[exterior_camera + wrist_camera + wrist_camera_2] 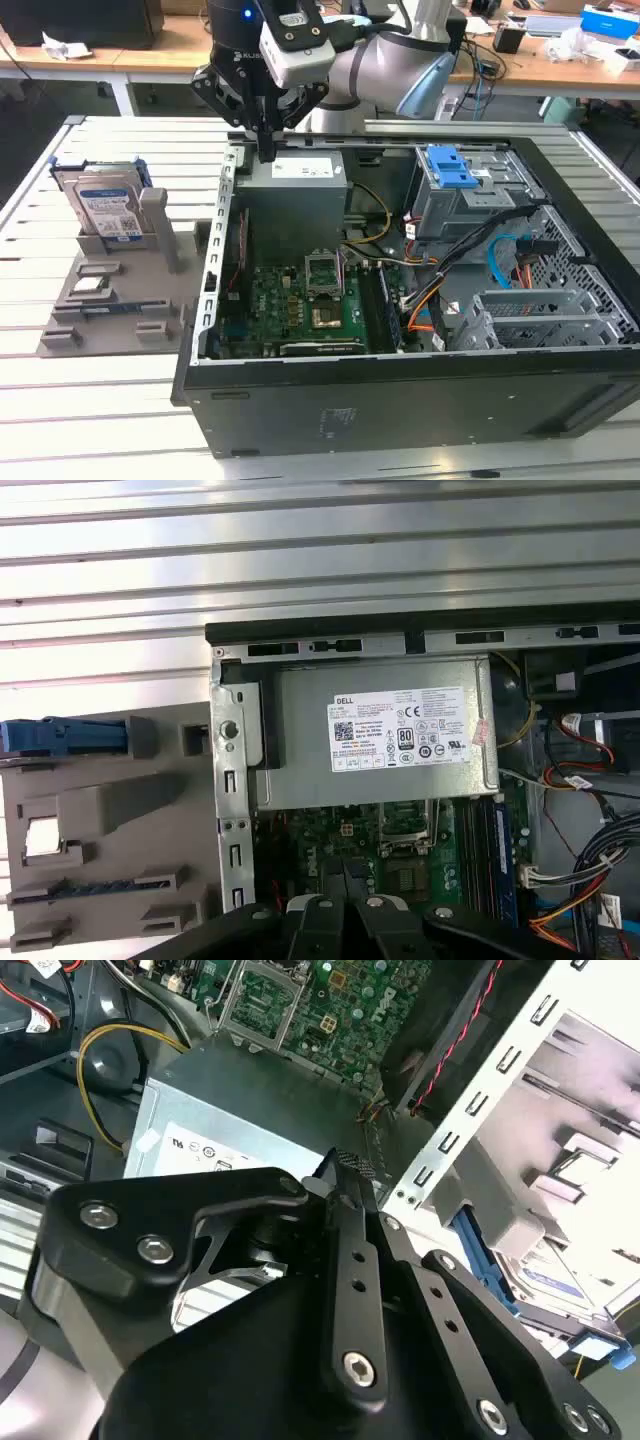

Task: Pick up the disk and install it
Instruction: 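Reach for the disk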

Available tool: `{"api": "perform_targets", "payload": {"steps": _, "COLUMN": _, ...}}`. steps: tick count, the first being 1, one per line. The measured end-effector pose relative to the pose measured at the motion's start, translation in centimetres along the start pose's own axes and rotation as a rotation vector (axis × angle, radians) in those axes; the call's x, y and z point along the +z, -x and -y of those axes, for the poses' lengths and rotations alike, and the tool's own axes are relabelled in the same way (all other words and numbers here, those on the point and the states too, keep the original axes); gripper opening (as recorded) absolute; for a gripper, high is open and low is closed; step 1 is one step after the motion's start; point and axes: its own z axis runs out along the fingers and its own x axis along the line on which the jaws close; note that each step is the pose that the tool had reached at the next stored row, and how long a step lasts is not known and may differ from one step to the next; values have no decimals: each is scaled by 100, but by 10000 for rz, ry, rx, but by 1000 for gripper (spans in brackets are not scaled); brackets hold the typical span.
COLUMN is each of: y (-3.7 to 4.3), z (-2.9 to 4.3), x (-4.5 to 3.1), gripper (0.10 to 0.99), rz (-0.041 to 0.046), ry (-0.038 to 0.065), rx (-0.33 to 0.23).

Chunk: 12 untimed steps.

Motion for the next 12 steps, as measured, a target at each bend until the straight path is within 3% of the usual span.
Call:
{"api": "perform_targets", "payload": {"steps": 2, "y": -79, "z": 6, "x": -2, "gripper": 106, "rz": 0, "ry": -1, "rx": 0}}
{"api": "perform_targets", "payload": {"steps": 3, "y": -160, "z": 12, "x": -4, "gripper": 106, "rz": 1, "ry": 0, "rx": -1}}
{"api": "perform_targets", "payload": {"steps": 12, "y": -428, "z": 32, "x": -11, "gripper": 106, "rz": 0, "ry": 0, "rx": 0}}
